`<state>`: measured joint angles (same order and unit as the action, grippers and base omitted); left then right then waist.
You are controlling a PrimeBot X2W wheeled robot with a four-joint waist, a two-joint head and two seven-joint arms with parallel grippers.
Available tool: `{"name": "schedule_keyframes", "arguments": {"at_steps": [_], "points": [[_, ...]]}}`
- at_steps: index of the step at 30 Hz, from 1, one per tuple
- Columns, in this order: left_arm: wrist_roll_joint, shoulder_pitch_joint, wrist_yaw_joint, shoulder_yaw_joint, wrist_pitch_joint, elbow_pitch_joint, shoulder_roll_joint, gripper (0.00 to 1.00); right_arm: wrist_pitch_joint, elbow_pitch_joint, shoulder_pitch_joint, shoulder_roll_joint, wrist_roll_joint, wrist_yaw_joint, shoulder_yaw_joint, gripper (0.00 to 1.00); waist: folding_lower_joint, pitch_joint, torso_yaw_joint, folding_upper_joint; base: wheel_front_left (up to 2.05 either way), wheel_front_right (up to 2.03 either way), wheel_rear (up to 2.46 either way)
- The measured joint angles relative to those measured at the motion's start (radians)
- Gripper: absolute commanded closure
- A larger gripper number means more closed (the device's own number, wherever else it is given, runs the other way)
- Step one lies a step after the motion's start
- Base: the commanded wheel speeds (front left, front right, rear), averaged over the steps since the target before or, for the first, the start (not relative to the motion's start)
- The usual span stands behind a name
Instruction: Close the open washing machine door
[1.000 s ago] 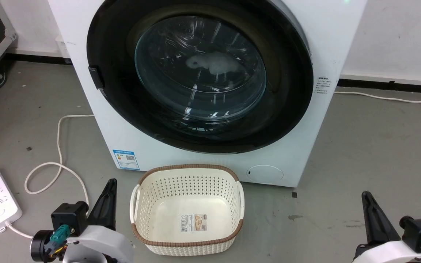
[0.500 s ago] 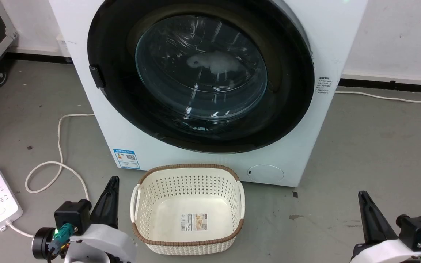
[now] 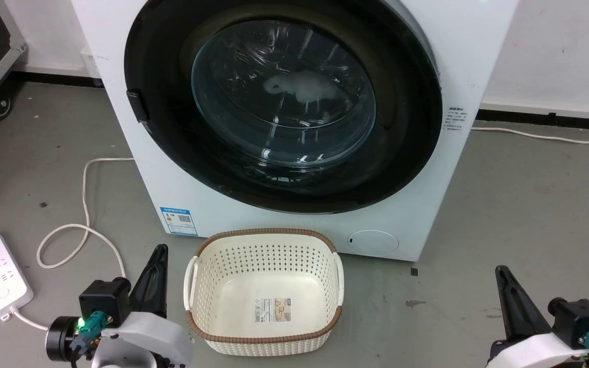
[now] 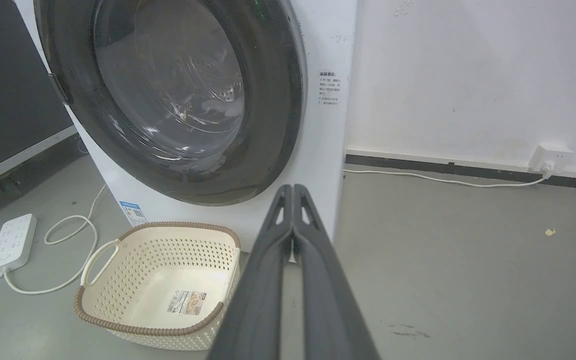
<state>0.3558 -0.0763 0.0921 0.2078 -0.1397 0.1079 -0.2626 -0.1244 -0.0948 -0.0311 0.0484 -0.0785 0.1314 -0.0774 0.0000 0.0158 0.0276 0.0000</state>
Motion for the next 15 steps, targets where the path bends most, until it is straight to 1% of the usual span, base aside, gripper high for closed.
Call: {"name": "schedule_keyframes", "arguments": {"at_steps": [15], "points": [[-0.057, 0.013, -0.015, -0.033, 0.026, -0.017, 0.033, 1.00, 0.019, 0.013, 0.001, 0.000, 0.009, 0.000, 0.012, 1.00, 0.0000, -0.003, -0.005, 0.0000, 0.00, 0.00, 0.00]]}}
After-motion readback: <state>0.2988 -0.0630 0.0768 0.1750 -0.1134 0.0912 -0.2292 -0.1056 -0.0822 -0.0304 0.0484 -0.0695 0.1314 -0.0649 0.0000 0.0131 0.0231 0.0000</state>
